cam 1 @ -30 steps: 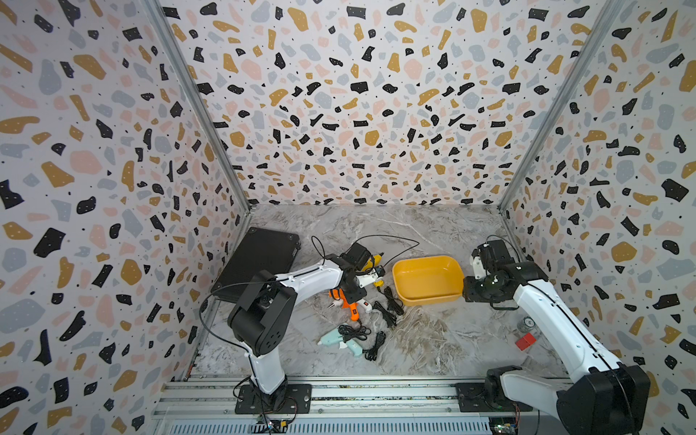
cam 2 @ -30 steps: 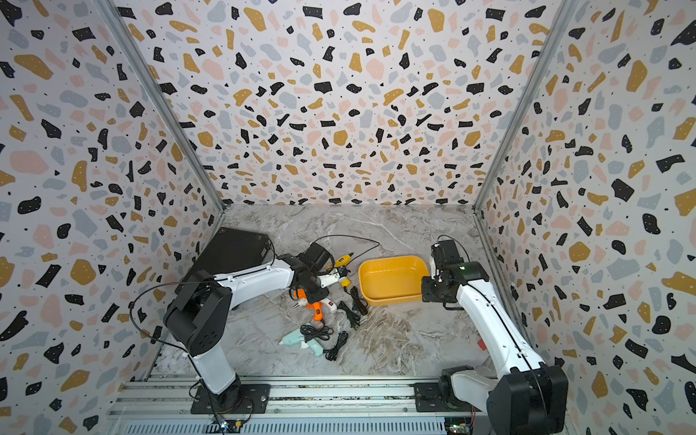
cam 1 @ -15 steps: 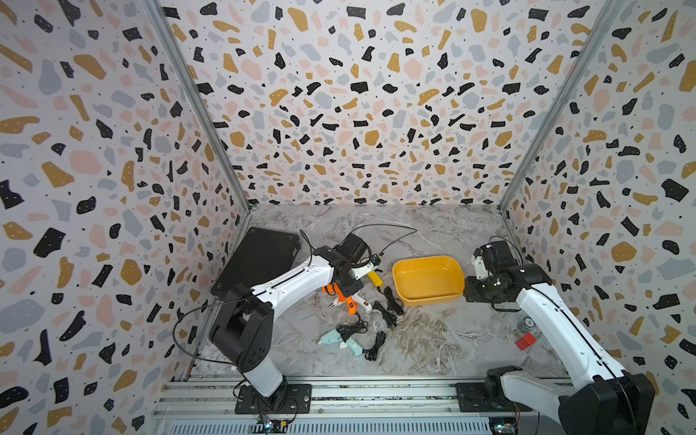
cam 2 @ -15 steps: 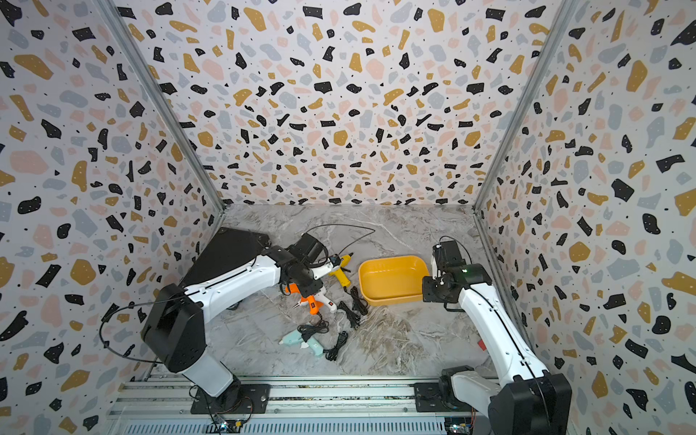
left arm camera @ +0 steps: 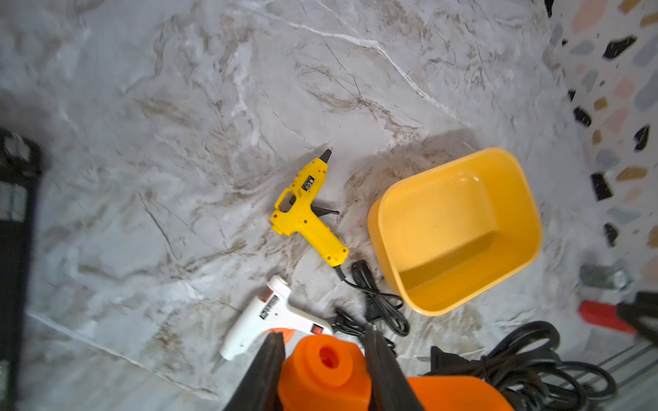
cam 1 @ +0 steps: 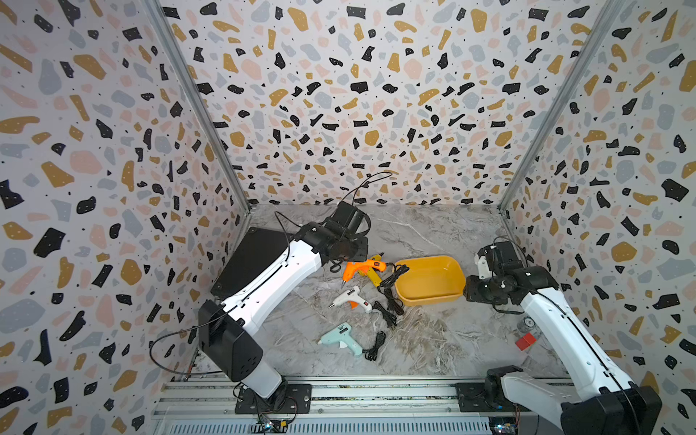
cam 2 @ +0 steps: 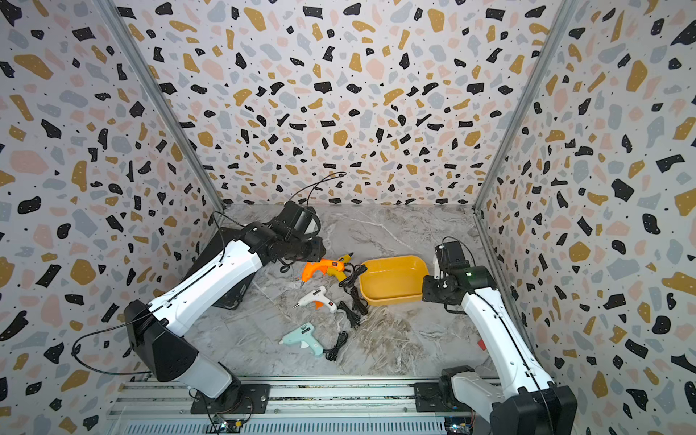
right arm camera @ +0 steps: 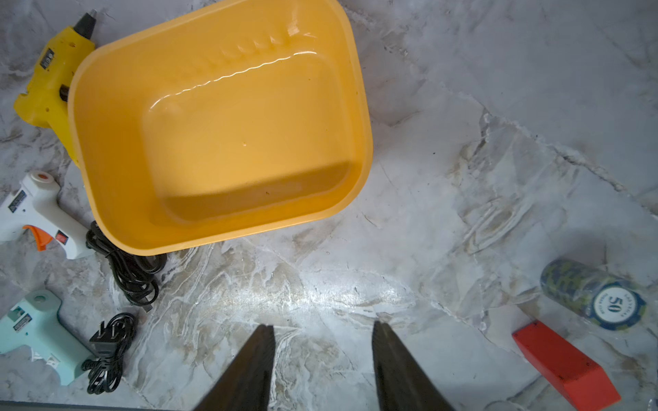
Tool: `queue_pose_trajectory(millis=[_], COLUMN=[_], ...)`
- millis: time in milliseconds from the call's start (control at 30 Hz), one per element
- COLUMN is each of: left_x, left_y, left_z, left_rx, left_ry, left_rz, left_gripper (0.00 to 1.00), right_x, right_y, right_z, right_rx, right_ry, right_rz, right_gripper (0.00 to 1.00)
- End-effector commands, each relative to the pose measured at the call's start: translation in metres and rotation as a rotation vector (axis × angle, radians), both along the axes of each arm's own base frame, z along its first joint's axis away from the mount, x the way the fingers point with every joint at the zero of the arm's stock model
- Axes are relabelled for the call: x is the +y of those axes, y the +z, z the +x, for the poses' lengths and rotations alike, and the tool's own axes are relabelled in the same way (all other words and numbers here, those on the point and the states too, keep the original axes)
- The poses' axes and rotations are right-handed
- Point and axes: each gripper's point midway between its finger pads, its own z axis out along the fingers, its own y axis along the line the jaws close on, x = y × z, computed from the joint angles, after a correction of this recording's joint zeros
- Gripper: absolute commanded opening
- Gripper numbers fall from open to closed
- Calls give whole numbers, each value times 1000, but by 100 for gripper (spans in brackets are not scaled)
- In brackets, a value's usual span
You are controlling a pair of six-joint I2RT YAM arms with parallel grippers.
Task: Put the hot melt glue gun into the storage box
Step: Pick up the hot melt adhesive gun from the center of the board, then place the hot melt adhesive gun in the storage box.
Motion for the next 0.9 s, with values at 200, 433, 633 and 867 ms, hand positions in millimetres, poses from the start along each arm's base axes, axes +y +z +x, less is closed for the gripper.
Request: queue_pose_trajectory(millis=[200, 433, 633, 867], left_x=[-77, -112, -142, -161], left_y=[-45, -54, -64, -88], left_z=[39, 69, 68, 53], left_rx=[339, 390, 443, 489], left_ry=[292, 319, 334, 308], left_rz=[-369, -433, -472, -415], left_gripper=[0, 0, 0, 0], right_x=[-3, -5, -6, -9], right_y=[24, 28, 27, 26], right_z=[-8, -7, -6, -3], right_rx=[-29, -33, -26, -23], right_ry=[9, 10, 22, 30], right_rz=[-15, -24, -37, -70], right_gripper=[50, 50, 50, 51])
